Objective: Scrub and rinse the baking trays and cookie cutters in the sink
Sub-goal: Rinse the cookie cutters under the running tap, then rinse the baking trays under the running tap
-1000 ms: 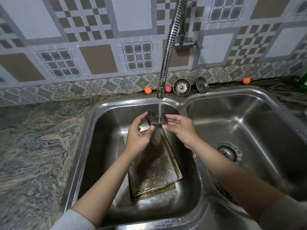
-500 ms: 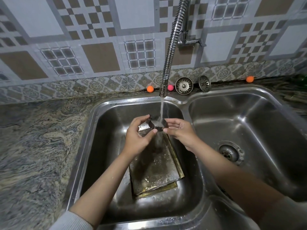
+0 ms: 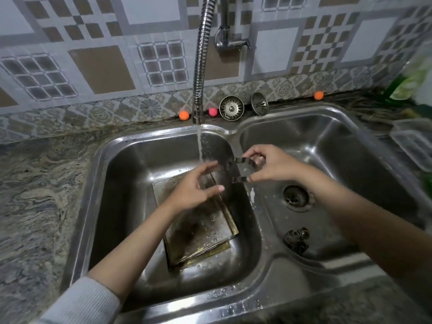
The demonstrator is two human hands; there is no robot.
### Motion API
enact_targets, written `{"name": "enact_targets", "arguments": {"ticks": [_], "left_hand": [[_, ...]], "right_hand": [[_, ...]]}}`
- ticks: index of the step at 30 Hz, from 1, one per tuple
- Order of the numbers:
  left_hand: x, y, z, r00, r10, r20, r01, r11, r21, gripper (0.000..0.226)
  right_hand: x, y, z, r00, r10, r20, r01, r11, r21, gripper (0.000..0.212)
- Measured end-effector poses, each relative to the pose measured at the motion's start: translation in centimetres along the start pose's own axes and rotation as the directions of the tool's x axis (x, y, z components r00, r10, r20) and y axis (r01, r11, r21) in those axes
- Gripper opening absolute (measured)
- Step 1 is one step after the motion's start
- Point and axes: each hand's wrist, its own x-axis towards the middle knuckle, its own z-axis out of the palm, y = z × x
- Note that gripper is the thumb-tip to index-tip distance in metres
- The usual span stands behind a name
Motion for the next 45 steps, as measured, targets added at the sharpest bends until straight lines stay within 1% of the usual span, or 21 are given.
{"name": "enact_targets", "arguments": {"ticks": [3,5,6,8,9,11,14,16,20,23,25,26,28,30,32,33,35,37,39,42,45], "left_hand": [[-1.2,-2.2,0.9,0.995,-0.096,0.032,0.089,0.982,0.168,0.065],[-2.3,-4.1,1.1,0.983,-0.182,0.018,0.168,0.938,0.303,0.063],[-2.9,-5.3,1.1,0.977,-0.214,0.014,0.189,0.890,0.414,0.067],[-3.9,-7.5,1.1,0.954,-0.299,0.014,0.222,0.739,0.636,0.085],[-4.4,-8.2,1.2,0.939,-0.344,0.014,0.238,0.678,0.695,0.094],[-5.1,-9.3,1.6,0.904,-0.426,0.029,0.266,0.615,0.742,0.103],[-5.8,-9.8,2.3,0.873,-0.485,0.044,0.270,0.557,0.785,0.104],[-6.0,-9.9,2.6,0.872,-0.488,0.037,0.274,0.550,0.789,0.101],[-6.2,-10.2,2.6,0.882,-0.470,0.019,0.291,0.577,0.763,0.103],[-6.6,-10.7,2.6,0.887,-0.455,-0.076,0.379,0.623,0.684,0.113],[-6.9,-10.7,2.7,0.874,-0.453,-0.174,0.441,0.593,0.674,0.121],[-7.0,-10.6,2.7,0.865,-0.447,-0.227,0.471,0.569,0.674,0.118],[-7.0,-10.4,2.4,0.836,-0.448,-0.316,0.540,0.573,0.617,0.100],[-6.8,-10.5,1.9,0.814,-0.469,-0.342,0.579,0.614,0.537,0.075],[-6.6,-10.5,1.3,0.813,-0.470,-0.344,0.581,0.624,0.523,0.053],[-6.5,-10.5,1.1,0.812,-0.461,-0.358,0.583,0.625,0.519,0.047],[-6.6,-10.2,0.6,0.795,-0.459,-0.396,0.605,0.635,0.480,0.045],[-6.7,-9.9,0.4,0.779,-0.466,-0.420,0.624,0.644,0.444,0.044],[-6.8,-9.7,0.4,0.775,-0.470,-0.422,0.627,0.650,0.429,0.043],[-6.8,-9.2,0.6,0.766,-0.476,-0.431,0.637,0.653,0.409,0.042],[-6.8,-8.9,0.4,0.758,-0.474,-0.448,0.643,0.659,0.390,0.043]], "right_hand": [[-2.8,2.5,-1.7,0.993,0.114,0.031,-0.110,0.989,-0.102,0.046],[-4.8,4.7,-2.2,0.974,0.210,0.085,-0.199,0.972,-0.125,0.047],[-5.7,5.9,-2.1,0.962,0.253,0.106,-0.236,0.960,-0.147,0.046],[-7.0,8.5,-1.3,0.942,0.311,0.127,-0.274,0.930,-0.247,0.046],[-7.4,9.7,-0.7,0.932,0.332,0.146,-0.272,0.906,-0.323,0.047],[-8.0,11.8,0.6,0.910,0.360,0.207,-0.236,0.858,-0.456,0.052],[-8.7,14.1,2.0,0.916,0.285,0.281,-0.104,0.848,-0.519,0.046],[-9.1,14.8,2.5,0.929,0.238,0.284,-0.056,0.847,-0.528,0.038],[-9.2,15.5,3.0,0.924,0.235,0.301,-0.019,0.816,-0.577,0.034],[-9.1,15.7,3.2,0.924,0.230,0.304,-0.015,0.818,-0.575,0.036],[-9.0,15.4,3.2,0.916,0.242,0.321,-0.016,0.820,-0.572,0.036],[-9.0,15.1,3.2,0.914,0.240,0.328,-0.014,0.825,-0.565,0.035],[-9.0,14.9,3.2,0.915,0.223,0.336,0.004,0.828,-0.561,0.036],[-8.9,15.1,3.2,0.918,0.215,0.334,0.003,0.837,-0.548,0.038],[-8.8,15.4,3.3,0.920,0.216,0.328,-0.004,0.841,-0.540,0.036],[-8.8,15.4,3.4,0.919,0.218,0.327,-0.005,0.838,-0.545,0.035],[-8.6,15.6,3.4,0.921,0.219,0.323,-0.010,0.841,-0.541,0.035],[-8.4,15.4,3.3,0.915,0.238,0.326,-0.022,0.835,-0.550,0.041],[-8.2,15.4,3.3,0.915,0.246,0.320,-0.027,0.829,-0.558,0.047],[-7.6,14.9,3.1,0.921,0.237,0.309,-0.008,0.806,-0.592,0.048],[-7.1,14.2,2.7,0.933,0.245,0.262,-0.044,0.802,-0.595,0.057]]}}
